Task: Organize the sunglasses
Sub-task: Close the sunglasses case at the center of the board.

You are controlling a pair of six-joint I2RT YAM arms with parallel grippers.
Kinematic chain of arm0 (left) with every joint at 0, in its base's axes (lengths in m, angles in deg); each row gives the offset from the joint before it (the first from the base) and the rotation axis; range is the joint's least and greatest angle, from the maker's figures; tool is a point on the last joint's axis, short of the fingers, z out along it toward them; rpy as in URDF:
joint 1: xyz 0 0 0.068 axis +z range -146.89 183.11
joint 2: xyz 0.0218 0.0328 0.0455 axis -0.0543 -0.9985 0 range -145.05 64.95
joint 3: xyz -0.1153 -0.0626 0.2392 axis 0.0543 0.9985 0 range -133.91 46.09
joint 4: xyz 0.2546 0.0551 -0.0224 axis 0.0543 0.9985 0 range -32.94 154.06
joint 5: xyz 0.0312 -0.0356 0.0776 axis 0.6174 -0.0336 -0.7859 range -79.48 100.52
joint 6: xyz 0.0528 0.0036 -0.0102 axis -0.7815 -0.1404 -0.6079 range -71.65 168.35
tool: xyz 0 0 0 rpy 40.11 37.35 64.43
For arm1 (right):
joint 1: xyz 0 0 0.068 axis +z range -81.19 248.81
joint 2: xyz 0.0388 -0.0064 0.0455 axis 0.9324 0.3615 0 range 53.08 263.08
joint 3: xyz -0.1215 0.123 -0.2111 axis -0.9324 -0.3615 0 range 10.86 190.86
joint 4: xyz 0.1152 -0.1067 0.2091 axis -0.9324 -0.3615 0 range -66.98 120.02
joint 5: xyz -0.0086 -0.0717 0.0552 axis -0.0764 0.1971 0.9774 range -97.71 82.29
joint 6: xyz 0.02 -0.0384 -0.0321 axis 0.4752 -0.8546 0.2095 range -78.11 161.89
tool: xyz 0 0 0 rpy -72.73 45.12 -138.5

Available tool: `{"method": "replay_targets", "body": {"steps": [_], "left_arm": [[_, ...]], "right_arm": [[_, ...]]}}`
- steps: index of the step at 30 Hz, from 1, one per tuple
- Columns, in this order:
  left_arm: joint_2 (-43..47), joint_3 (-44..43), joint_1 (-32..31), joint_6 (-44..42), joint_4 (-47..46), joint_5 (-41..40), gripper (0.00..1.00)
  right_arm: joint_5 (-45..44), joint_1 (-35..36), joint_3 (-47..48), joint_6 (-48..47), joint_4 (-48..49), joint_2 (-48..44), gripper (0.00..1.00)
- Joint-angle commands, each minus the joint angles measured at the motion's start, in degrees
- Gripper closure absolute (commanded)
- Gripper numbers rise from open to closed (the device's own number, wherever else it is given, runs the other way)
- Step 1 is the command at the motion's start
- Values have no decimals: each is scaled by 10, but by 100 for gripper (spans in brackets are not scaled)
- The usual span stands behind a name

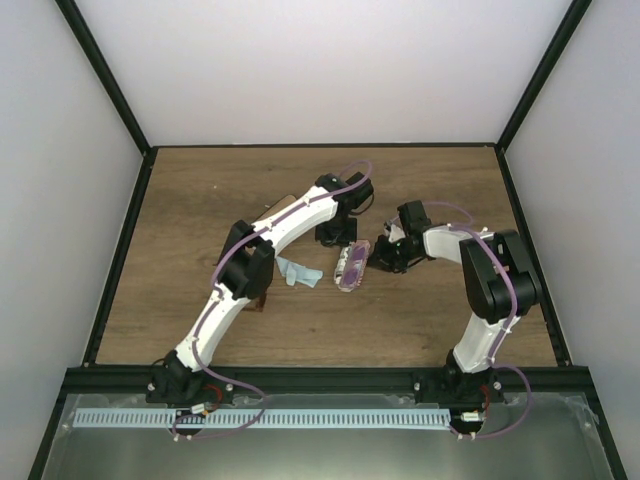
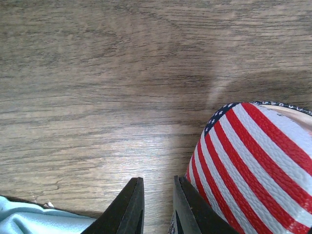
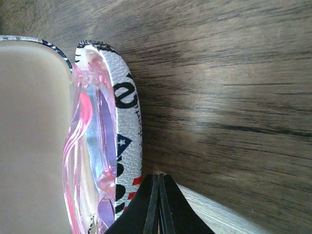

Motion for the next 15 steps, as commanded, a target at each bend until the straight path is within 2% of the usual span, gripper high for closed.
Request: {"method": "replay_targets", "body": {"steps": [1,15], "left_arm": [[-38,-8,-27,-2,-34,60,80],[-54,-16,-31,-5,-17,58,78]], "right_arm": [[80,34,37,5,54,3,98],[95,68,63,5,60,23,98]]}}
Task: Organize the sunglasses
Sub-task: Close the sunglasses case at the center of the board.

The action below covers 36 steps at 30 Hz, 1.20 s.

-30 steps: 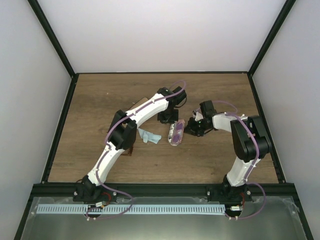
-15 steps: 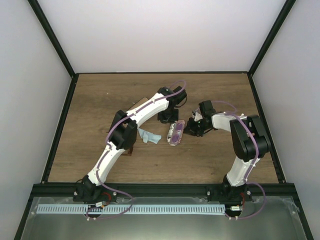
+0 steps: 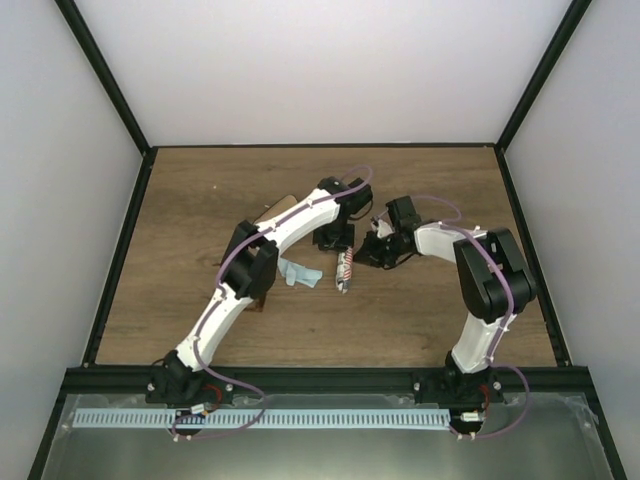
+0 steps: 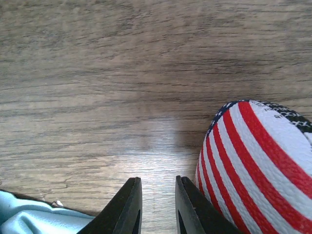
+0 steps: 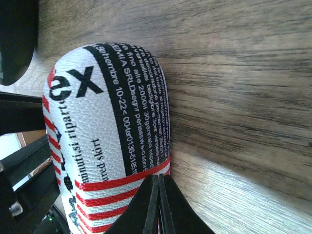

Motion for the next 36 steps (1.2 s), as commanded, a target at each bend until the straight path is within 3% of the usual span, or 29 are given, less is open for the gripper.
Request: {"method": "replay_targets", "body": {"steps": [1,10,15,24,30,36], "left_arm": [[-33,-11,-28,0,-41,67,77],[-13,-6,-18,-2,-38,46,73],[20,42,-6,-1,-63,38,67],[74,62,2,-1,-134,36,64],[78,81,13,-1,-132,38,64],[81,97,18,6,-154,60,65]], "right_arm": [[71,33,38,-4,40,20,98],[37,22,39,-2,20,-1,96],[12,-13,28,-7,7,-28,76],[-15,-23,46,-31,-36,-74,64],[-34,-19,61,-57,-85,-107,28],[-58,-8,65,-34,-140,-114,24]]}}
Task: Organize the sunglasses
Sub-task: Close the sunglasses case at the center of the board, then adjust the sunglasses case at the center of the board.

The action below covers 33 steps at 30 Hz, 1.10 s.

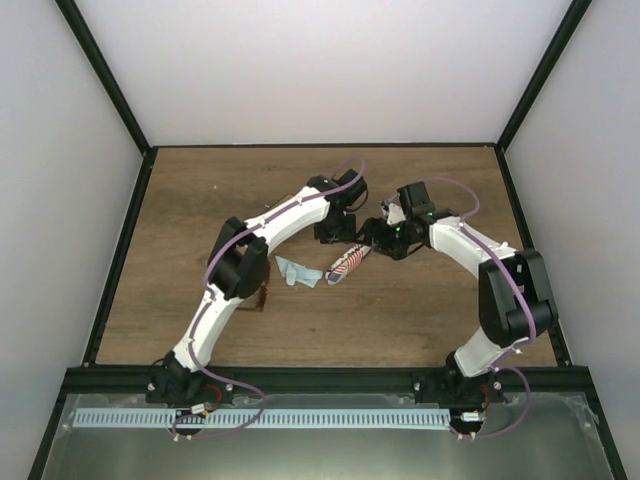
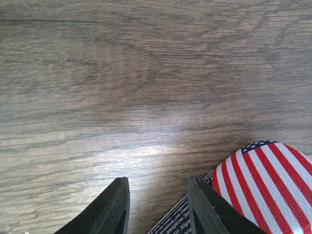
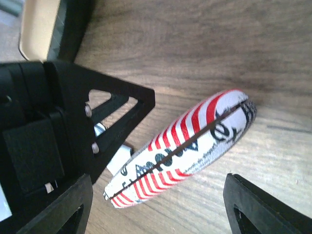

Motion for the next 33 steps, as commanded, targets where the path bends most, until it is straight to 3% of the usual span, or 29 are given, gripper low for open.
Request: {"method": "replay_targets", "body": {"steps": [1,13,16,18,23,26,33], "left_arm": [[12,7,0,7,-28,24,65],[51,48,-4,16,-56,80,66],[54,47,-6,19,-63,89,66],[54,47,-7,19,-65,91,66],[51,47,-15,35,-69,92,66],[47,47,-20,39,-69,94,66],[47,47,-27,44,-63,91,66]], "right_arm": [[-9,12,23,22,-46,-17,23],[18,6,23,120,-53,18,22],[1,-5,-4,151,-49,-6,38],[1,-25,-31,159,-41,-25,57],[17,-55,-81,161,-29,-39,83],[31,-55,-91,151,-25,-26,90],[71,-55,-100,147,23,31,95]]}}
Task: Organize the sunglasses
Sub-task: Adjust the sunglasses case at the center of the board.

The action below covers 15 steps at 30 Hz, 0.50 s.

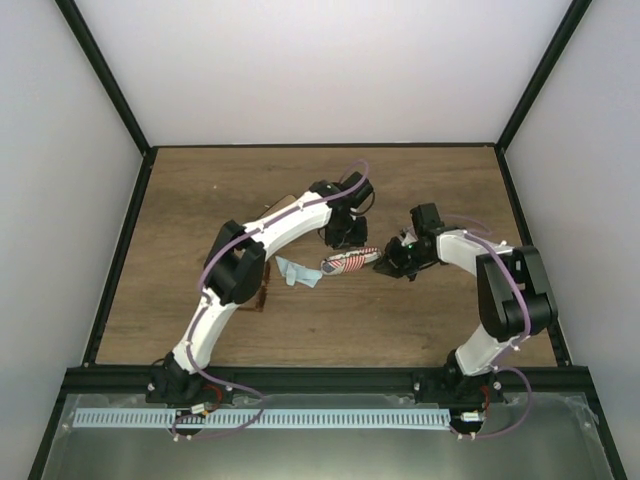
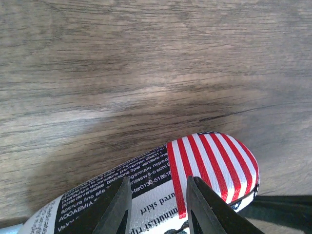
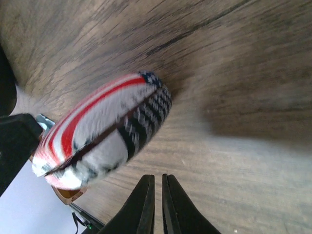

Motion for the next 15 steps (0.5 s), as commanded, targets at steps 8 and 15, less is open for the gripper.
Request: {"method": "replay_targets", "body": {"steps": [8,15], "left_arm": [[24,14,-23,17,9,5,66],[24,12,-32,25,10,11,66]], "right_arm": [[86,0,-15,40,137,69,96],[104,-1,-4,56,181,83,96]]}}
